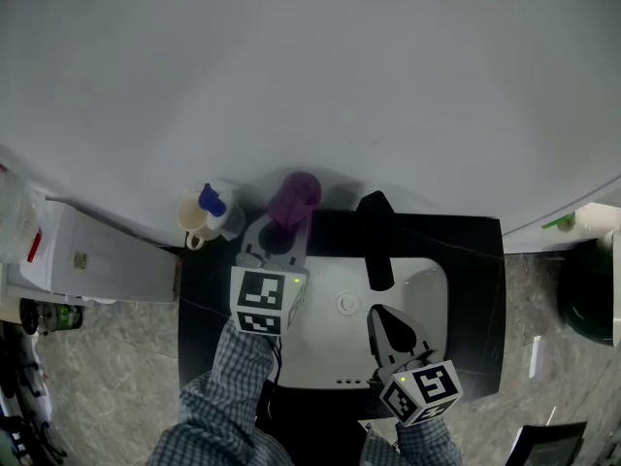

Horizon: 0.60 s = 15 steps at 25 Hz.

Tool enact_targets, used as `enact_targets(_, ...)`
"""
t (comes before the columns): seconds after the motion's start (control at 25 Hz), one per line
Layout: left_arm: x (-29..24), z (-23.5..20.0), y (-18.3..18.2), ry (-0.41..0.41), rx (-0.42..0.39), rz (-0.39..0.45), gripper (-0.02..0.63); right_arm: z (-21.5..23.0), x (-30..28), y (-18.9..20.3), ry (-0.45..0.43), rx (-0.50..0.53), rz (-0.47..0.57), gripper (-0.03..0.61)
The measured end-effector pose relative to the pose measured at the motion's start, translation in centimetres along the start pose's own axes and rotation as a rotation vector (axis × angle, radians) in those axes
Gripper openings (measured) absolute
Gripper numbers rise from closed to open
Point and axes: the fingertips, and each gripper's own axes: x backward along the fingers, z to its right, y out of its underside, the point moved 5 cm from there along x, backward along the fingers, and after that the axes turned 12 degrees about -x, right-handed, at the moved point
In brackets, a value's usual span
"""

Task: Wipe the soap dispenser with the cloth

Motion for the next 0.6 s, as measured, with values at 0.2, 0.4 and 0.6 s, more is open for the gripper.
enact_targets(0.2, -2.2, 1.9, 1.4, 0.055, 0.022, -0.031, 0.057, 0.2, -0.1, 0.2, -0.002, 0.007, -0.008, 0.018)
enact_targets(0.4, -3.6, 2.9, 3.5, 0.067, 0.093, -0.066, 0.057, 0.7, 0.2, 0.3, 0.011, -0.002, -0.009, 0.018)
enact_targets(0.6, -4.5, 4.1, 4.2, 0.111, 0.074, -0.067, 0.058, 1.3, 0.7, 0.6, 0.030, -0.011, -0.016, 0.018)
